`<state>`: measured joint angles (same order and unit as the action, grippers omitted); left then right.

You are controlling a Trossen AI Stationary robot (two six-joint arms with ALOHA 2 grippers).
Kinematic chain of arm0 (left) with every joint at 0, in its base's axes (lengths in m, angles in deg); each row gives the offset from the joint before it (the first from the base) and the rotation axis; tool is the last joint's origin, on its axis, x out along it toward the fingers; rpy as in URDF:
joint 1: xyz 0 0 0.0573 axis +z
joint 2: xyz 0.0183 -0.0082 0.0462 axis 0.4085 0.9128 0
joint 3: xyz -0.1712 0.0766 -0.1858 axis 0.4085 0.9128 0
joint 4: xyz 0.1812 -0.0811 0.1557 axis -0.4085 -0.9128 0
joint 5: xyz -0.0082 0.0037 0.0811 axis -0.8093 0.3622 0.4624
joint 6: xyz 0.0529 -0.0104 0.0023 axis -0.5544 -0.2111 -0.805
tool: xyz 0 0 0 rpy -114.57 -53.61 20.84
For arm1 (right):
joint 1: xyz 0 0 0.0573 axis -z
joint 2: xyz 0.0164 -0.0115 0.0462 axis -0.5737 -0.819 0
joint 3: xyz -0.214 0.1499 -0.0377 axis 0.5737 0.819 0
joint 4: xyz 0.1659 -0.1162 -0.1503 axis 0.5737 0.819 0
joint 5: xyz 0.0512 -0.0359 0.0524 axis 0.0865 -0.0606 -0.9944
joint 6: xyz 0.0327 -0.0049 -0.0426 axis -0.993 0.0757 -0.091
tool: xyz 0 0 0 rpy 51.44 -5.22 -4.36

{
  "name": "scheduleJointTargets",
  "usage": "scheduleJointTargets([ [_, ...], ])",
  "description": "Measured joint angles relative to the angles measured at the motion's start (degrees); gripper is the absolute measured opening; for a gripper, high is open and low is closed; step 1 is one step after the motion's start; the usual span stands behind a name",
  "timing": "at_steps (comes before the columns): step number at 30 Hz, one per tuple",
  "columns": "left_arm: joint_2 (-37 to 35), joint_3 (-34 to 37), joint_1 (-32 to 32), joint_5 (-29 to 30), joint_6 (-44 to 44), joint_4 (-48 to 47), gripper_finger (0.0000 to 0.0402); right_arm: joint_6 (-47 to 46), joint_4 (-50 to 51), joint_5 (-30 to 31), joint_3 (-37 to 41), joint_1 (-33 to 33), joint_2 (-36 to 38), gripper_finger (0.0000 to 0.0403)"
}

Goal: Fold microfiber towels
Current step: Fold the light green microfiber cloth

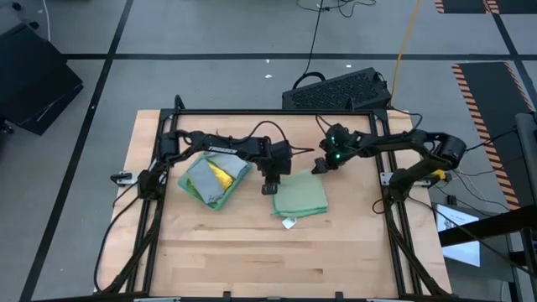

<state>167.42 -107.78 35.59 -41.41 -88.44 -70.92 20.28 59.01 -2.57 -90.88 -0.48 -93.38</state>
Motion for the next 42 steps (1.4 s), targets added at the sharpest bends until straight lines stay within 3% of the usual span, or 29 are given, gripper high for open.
scheduleJointTargets([
  [5,0.0,0.0,-1.0,2.8,0.8,0.0,0.0029,2.1,0.2,-1.7,0.2,-2.4,-0.1,0.0177],
  [12,-0.6,0.0,-1.2,4.7,1.4,0.1,0.0009,4.5,-3.3,-1.8,0.2,-2.3,0.1,0.0024],
  [14,-1.3,0.0,-1.2,5.1,1.2,-0.2,0.0016,5.1,-3.7,-2.0,0.2,-1.8,0.8,0.0011],
  [22,-4.9,-0.1,-1.3,7.8,0.8,1.6,0.0008,9.9,2.9,-3.0,0.2,-1.3,5.7,0.0063],
  [27,-4.9,-0.1,-2.3,8.0,-0.2,3.2,0.0018,10.9,7.5,-3.2,0.2,3.1,9.6,0.0154],
  [34,-4.9,-0.1,-3.4,8.3,-1.3,3.5,0.0015,10.9,9.6,-6.0,0.2,11.5,9.6,0.0275],
  [37,-4.9,-0.1,-3.4,8.3,-3.2,3.5,0.0021,12.0,5.2,-6.1,0.2,12.1,8.4,0.0292],
  [42,-4.9,-0.1,-3.4,8.3,-4.2,3.5,0.0007,15.7,0.5,-9.4,-0.6,11.4,3.3,0.0283],
])
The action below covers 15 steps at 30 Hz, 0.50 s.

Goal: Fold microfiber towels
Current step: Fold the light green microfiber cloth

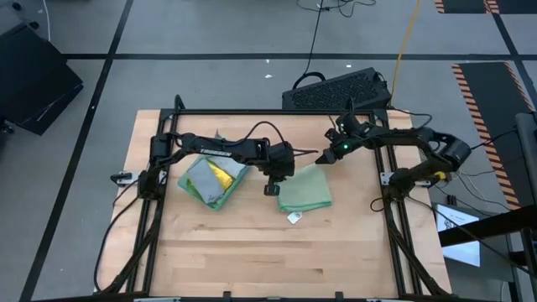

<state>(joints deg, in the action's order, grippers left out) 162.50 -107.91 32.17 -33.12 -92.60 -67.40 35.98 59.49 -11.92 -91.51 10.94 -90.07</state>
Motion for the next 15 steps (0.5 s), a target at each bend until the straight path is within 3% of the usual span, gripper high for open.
scheduleJointTargets([
  [6,0.0,0.0,0.0,0.0,0.0,0.0,0.0021,7.6,-1.6,-6.7,-1.4,0.1,-5.8,0.0266],
  [9,0.0,0.0,0.0,0.0,0.0,0.0,0.0013,10.8,-1.6,-7.2,-1.7,0.1,-6.6,0.0248],
  [15,0.0,0.0,0.0,1.4,0.5,0.0,0.0017,16.0,-1.5,-7.2,-1.7,0.1,-6.5,0.0161],
])
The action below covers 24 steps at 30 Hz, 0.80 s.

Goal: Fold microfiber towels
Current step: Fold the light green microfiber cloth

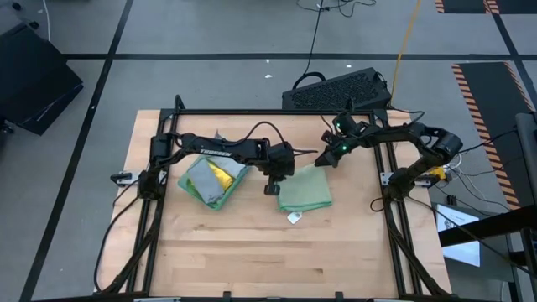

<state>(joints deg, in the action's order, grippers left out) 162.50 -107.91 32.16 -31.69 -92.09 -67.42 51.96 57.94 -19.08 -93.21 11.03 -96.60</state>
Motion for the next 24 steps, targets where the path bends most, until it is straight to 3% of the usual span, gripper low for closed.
scheduleJointTargets([
  [6,0.0,0.0,0.7,1.8,1.0,0.0,0.0007,1.6,1.4,-0.4,0.0,-1.8,0.0,0.0034],
  [8,0.0,0.0,0.9,2.4,2.0,0.0,0.0009,1.3,1.7,-1.5,0.0,-2.6,0.0,0.001],
  [12,-0.3,0.0,1.0,2.6,2.1,-0.3,0.0016,-0.7,3.8,-0.1,0.0,-3.7,4.0,0.0009],
  [18,-2.4,-0.1,0.3,6.2,5.0,-0.7,0.0011,0.5,13.7,11.1,0.0,-6.9,17.6,0.0005],
  [24,-2.9,-0.1,-2.7,7.5,8.1,1.4,0.0007,0.0,18.5,22.9,1.2,-16.4,27.1,0.0003],
])
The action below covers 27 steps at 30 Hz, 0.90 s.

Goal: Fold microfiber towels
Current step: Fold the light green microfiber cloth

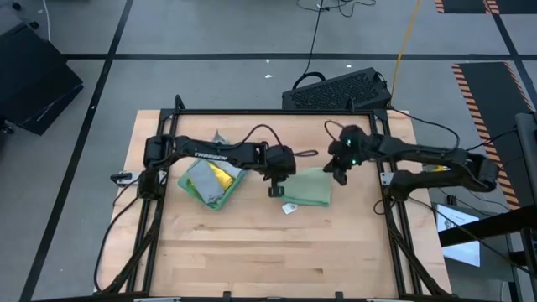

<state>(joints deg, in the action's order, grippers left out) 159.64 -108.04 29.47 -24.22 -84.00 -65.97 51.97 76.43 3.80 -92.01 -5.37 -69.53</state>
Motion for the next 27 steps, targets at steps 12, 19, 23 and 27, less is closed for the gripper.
scheduleJointTargets([
  [12,0.3,0.0,-10.5,4.3,8.2,-0.3,0.0006,-13.5,-3.4,14.9,4.0,-20.9,2.5,0.0003],
  [19,0.3,0.1,-11.5,4.9,11.0,-0.7,0.0033,-19.4,-10.3,16.3,7.8,-24.3,2.1,0.0013],
  [23,0.5,0.1,-11.5,1.8,15.0,0.7,0.0032,-22.4,-12.2,16.1,9.9,-25.5,2.1,0.002],
  [27,0.8,0.1,-11.3,-3.9,18.5,2.9,0.004,-22.4,-12.2,16.1,10.7,-26.1,2.1,0.0038],
])
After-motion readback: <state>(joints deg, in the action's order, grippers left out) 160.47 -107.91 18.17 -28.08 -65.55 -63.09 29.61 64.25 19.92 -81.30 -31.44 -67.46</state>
